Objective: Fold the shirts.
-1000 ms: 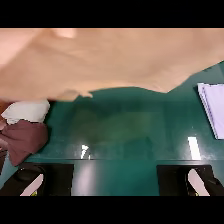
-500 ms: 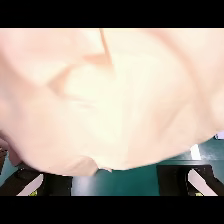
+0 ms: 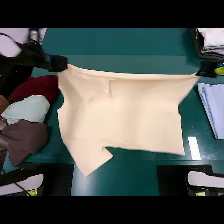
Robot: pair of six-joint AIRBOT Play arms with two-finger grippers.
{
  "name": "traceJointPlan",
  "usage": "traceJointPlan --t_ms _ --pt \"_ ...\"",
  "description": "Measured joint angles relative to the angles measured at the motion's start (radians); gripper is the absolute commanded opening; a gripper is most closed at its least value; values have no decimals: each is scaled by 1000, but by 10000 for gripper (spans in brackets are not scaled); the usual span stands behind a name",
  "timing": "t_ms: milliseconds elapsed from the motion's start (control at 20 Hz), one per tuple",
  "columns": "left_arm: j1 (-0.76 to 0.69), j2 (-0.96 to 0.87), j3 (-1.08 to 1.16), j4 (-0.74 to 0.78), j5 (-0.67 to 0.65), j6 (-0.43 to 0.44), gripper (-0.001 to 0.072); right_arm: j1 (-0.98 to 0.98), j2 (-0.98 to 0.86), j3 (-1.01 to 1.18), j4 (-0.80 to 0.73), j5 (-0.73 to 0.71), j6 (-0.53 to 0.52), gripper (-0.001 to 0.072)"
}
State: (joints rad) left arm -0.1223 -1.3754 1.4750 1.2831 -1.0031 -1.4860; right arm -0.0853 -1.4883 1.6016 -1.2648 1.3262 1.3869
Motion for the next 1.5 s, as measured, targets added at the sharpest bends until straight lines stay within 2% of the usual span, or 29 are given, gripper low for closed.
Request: traceJointPlan --t_ms 150,300,450,650,850,900,950,1000,1050,1100,1150,1200,1300,1500 --pt "0 -125 43 0 115 16 25 8 -135 87 -2 -24 6 14" --pt "2 -179 89 10 143 25 25 13 -193 163 -5 -16 9 15" --pt "18 -192 123 25 16 41 24 14 -187 154 -8 18 10 14" --pt "37 -196 96 47 -213 50 25 14 -104 -16 -10 16 10 15" --pt "42 -198 -26 50 -264 42 27 14 -13 -246 29 -46 11 16" --pt "43 -198 -63 50 -261 29 156 14 6 -298 52 -64 11 16" --pt "43 -198 -93 51 -256 17 454 14 21 -341 71 -83 10 16" --pt "43 -198 -121 52 -247 4 496 14 35 -377 92 -103 10 16" --pt "44 -198 -140 51 -237 -10 489 14 47 -409 112 -118 10 21" --pt "45 -198 -156 48 -231 -21 489 14 58 -431 127 -132 10 185" --pt "45 -195 -166 46 -225 -31 489 14 68 -451 138 -143 9 405" --pt "44 -187 -174 45 -224 -37 489 14 77 -465 146 -146 8 432" --pt "44 -151 -189 53 -230 -48 489 8 105 -482 156 -145 7 432" --pt "42 45 -324 67 -270 -68 490 -32 201 -496 135 -106 7 432"
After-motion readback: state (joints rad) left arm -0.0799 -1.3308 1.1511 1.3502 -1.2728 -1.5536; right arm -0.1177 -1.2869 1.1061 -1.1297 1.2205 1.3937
